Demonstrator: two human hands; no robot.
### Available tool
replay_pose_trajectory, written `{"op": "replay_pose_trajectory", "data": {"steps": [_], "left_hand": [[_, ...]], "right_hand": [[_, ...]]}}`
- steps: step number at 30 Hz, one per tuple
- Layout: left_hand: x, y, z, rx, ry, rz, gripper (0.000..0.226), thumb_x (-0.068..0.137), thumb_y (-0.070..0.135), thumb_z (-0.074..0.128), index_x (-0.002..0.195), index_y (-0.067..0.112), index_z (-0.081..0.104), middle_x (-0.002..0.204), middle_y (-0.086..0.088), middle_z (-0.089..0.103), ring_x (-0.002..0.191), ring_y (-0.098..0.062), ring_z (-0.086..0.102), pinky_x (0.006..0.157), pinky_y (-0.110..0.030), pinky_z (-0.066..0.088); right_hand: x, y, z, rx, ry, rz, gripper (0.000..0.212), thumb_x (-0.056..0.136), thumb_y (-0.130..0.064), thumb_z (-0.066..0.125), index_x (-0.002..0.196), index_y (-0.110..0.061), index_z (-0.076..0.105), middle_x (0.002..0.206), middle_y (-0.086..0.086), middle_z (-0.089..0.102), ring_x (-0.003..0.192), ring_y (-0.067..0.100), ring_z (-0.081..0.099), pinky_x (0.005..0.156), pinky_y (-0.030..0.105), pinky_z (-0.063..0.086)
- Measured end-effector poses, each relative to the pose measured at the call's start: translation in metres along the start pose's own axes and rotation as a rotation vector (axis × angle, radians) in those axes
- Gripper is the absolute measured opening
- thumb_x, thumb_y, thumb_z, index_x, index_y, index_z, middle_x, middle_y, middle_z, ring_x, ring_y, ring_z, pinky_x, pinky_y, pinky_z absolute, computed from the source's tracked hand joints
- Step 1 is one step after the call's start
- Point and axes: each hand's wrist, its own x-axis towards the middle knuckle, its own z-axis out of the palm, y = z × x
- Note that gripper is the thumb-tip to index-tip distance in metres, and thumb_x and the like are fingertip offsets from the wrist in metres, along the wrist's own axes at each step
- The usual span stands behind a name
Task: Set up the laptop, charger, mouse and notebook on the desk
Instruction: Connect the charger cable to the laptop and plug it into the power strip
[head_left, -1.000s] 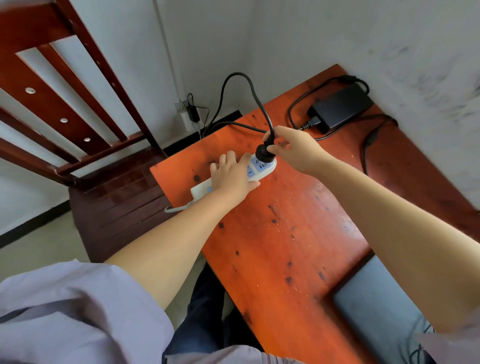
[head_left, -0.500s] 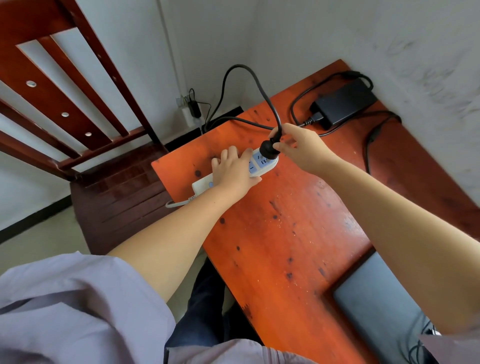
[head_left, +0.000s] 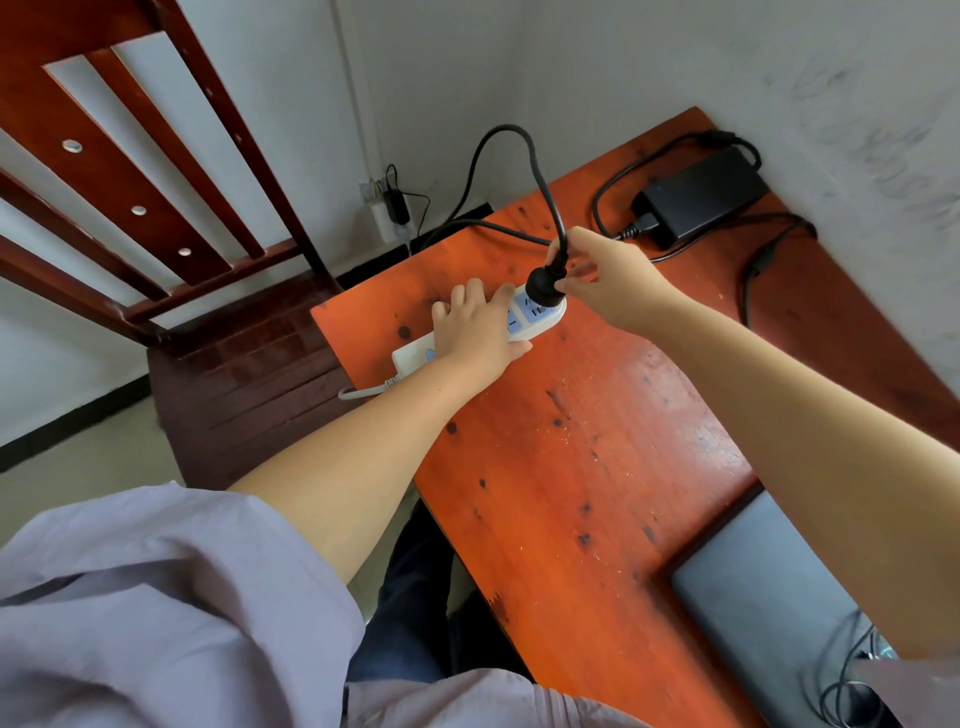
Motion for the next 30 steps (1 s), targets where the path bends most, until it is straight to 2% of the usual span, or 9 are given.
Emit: {"op": "replay_pose_trajectory", "data": {"steps": [8, 13, 19, 25, 30], "left_hand": [[0.0001, -0.0012, 0.0017, -0.009, 0.02, 0.008, 0.07, 0.082, 0.052, 0.058, 0.141, 0.025, 0.03, 0.131, -0.009, 0.042, 0.121, -0.026, 0.038, 0.098, -0.039, 0.032], [0.0001, -0.0007, 0.0013, 0.014, 0.015, 0.005, 0.07, 0.083, 0.053, 0.057, 0.141, 0.026, 0.029, 0.131, -0.009, 0.042, 0.122, -0.026, 0.038, 0.098, -0.039, 0.032], [-0.0004, -0.0011, 0.0019, -0.009, 0.027, 0.012, 0.07, 0.082, 0.051, 0.058, 0.141, 0.025, 0.031, 0.129, -0.009, 0.043, 0.121, -0.026, 0.038, 0.098, -0.04, 0.032], [-0.0015, -0.0007, 0.002, 0.001, 0.028, 0.005, 0.068, 0.083, 0.052, 0.058, 0.14, 0.026, 0.032, 0.129, -0.009, 0.043, 0.122, -0.026, 0.038, 0.098, -0.039, 0.031], [-0.0011, 0.0, 0.0013, 0.009, 0.028, 0.001, 0.069, 0.083, 0.053, 0.057, 0.14, 0.026, 0.031, 0.129, -0.009, 0.042, 0.122, -0.025, 0.037, 0.098, -0.038, 0.031]], "right_hand": [[0.0003, 0.0047, -0.0025, 0.033, -0.006, -0.003, 0.025, 0.085, -0.004, 0.057, 0.101, -0.022, 0.056, 0.104, -0.009, 0.061, 0.096, 0.012, 0.059, 0.079, 0.026, 0.047], [0.0008, 0.0009, -0.0011, -0.018, -0.003, -0.04, 0.022, 0.085, -0.007, 0.058, 0.102, -0.02, 0.056, 0.103, -0.006, 0.062, 0.096, 0.015, 0.06, 0.081, 0.031, 0.05], [0.0019, 0.0084, 0.0001, 0.062, 0.035, 0.039, 0.023, 0.085, -0.009, 0.058, 0.1, -0.026, 0.055, 0.107, -0.009, 0.061, 0.095, 0.015, 0.06, 0.078, 0.028, 0.047], [0.0049, 0.003, 0.0035, -0.088, -0.029, -0.086, 0.018, 0.087, -0.011, 0.059, 0.101, -0.022, 0.054, 0.102, -0.007, 0.062, 0.094, 0.011, 0.059, 0.079, 0.027, 0.046], [0.0076, -0.0008, 0.0031, -0.187, -0.018, -0.119, 0.016, 0.086, -0.017, 0.061, 0.1, -0.017, 0.054, 0.1, 0.0, 0.063, 0.091, 0.017, 0.057, 0.076, 0.03, 0.046]]}}
